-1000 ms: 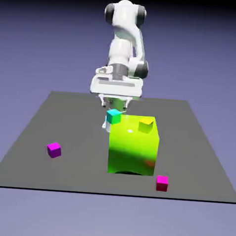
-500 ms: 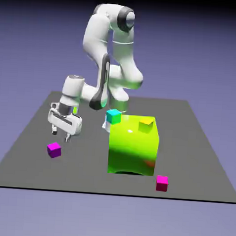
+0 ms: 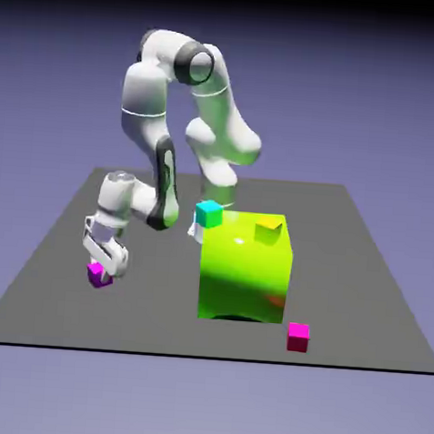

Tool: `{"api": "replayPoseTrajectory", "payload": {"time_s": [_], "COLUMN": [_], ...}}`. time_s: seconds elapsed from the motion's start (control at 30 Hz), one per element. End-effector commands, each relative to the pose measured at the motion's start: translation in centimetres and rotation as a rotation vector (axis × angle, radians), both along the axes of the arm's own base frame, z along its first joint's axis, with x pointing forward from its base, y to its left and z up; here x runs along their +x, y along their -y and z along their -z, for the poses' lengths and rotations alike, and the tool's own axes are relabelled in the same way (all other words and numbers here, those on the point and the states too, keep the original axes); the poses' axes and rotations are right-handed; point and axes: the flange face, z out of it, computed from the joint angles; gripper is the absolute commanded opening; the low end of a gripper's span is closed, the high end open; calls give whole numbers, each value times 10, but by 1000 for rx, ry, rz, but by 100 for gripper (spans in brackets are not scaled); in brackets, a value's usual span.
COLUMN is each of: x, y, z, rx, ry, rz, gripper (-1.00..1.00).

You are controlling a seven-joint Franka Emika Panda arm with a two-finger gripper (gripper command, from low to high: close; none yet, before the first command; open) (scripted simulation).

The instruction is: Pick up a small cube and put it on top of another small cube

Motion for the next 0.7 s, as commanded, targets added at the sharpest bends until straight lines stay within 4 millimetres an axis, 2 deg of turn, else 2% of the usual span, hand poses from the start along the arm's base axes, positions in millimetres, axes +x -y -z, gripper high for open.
{"api": "replayPoseTrajectory", "payload": {"time_s": [0.0, 0.1, 0.13, 0.23, 0.47, 0.67], "x": [-1, -6, -6, 20, 60, 70], "y": [-1, -7, -7, -26, -84, -145], "z": [-9, -32, -32, -61, -132, -190], "rx": [0, 2, 2, 36, 92, 109], "ry": [0, 1, 1, 16, 26, 17], "rz": [0, 0, 0, 50, 163, 262], "gripper": [-100, -100, -100, -100, -100, -100]}}
